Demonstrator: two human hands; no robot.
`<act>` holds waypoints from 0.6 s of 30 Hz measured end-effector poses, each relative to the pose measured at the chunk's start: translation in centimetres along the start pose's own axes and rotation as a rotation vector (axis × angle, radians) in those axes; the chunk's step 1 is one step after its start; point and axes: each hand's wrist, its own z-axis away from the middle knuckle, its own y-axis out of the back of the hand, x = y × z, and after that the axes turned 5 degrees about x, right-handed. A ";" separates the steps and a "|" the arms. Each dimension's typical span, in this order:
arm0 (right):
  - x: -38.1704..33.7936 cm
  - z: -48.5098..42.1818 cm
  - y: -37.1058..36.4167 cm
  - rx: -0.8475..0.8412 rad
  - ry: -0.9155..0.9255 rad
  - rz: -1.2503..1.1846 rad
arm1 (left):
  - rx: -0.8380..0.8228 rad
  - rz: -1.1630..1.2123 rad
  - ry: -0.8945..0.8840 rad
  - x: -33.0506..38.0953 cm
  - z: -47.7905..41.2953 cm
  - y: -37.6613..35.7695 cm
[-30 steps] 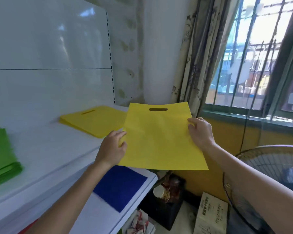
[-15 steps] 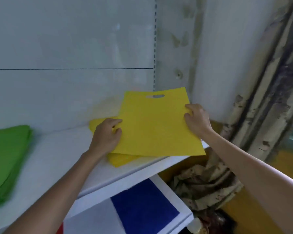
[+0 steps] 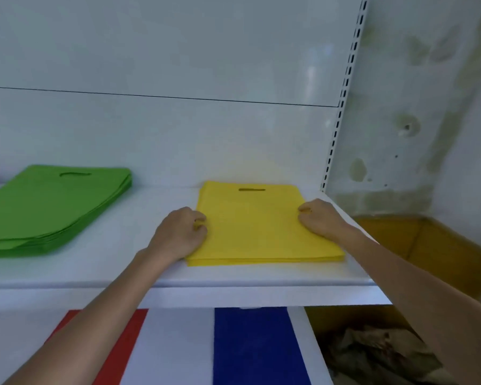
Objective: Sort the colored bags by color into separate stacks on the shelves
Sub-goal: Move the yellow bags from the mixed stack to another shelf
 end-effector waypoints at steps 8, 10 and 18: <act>0.6 -1.1 -0.5 -0.055 0.035 -0.004 | 0.035 0.007 0.120 1.5 0.2 -0.5; 0.7 -1.4 -0.4 -0.098 0.039 0.011 | 0.058 0.055 0.148 1.4 0.1 -0.4; -7.4 -1.8 0.3 0.155 0.300 -0.203 | 0.255 0.036 0.135 -0.5 1.7 3.9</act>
